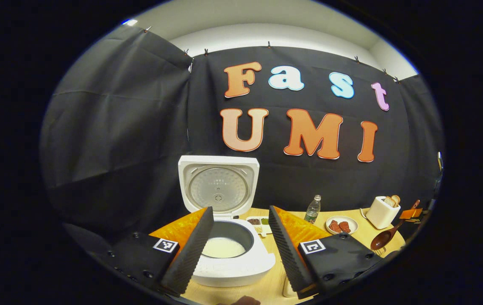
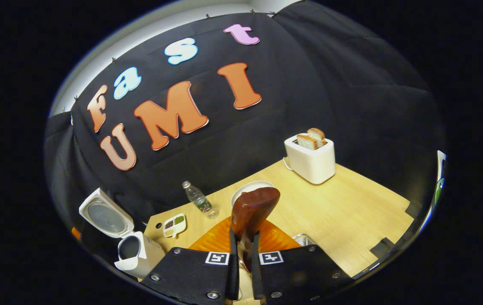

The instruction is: Close the left gripper, press the button to open the rice cooker; take a wooden spoon from the chopstick holder with the right hand, scoop a spoonful of rice and pour it into the rice cooker, then put the wooden spoon back into the chopstick holder.

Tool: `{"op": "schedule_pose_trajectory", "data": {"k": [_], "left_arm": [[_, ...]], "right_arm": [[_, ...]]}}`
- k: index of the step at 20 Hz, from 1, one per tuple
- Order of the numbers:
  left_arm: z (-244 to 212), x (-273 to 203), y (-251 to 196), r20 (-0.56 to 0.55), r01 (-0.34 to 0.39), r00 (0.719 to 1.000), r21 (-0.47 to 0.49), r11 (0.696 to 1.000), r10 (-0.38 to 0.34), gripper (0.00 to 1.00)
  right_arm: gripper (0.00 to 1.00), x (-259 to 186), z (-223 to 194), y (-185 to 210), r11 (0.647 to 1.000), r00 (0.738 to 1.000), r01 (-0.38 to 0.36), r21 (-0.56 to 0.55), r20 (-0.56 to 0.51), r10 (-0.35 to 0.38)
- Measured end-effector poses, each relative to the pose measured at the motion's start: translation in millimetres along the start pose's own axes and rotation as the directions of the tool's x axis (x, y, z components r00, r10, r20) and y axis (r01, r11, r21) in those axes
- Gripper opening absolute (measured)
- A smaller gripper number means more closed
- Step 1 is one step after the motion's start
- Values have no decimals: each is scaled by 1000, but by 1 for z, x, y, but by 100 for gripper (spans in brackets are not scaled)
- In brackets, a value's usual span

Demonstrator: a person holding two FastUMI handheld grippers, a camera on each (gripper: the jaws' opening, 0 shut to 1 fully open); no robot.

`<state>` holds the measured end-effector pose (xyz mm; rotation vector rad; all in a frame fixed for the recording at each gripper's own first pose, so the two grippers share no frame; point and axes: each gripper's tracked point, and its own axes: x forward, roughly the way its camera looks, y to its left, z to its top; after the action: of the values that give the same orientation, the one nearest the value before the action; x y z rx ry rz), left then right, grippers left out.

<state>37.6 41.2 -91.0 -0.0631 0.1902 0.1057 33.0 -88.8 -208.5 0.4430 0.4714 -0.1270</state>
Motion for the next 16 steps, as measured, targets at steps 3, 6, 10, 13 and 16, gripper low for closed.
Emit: {"op": "schedule_pose_trajectory", "data": {"k": [3, 6, 10, 13, 16], "left_arm": [[-2, 5, 9, -10, -10, 1000, -12, 1000, 10, 94], [-4, 2, 19, -8, -25, 1000, -16, 1000, 25, 94], [-4, -1, 23, 5, -17, 1000, 15, 1000, 17, 90], [-3, 1, 28, 5, -13, 1000, 12, 1000, 12, 94], [-7, 3, 40, -7, -19, 1000, 12, 1000, 19, 94]], "right_arm": [[11, 3, -29, 36, 997, 998, -47, -67, -56, 43], [11, 6, -52, 61, 987, 995, -72, -143, -84, 60], [12, 15, -78, 79, 955, 994, -81, -286, -87, 58], [11, 27, -97, 74, 931, 996, -43, -364, -84, 13], [12, 35, -115, 69, 908, 997, -16, -418, -80, -19]]}}
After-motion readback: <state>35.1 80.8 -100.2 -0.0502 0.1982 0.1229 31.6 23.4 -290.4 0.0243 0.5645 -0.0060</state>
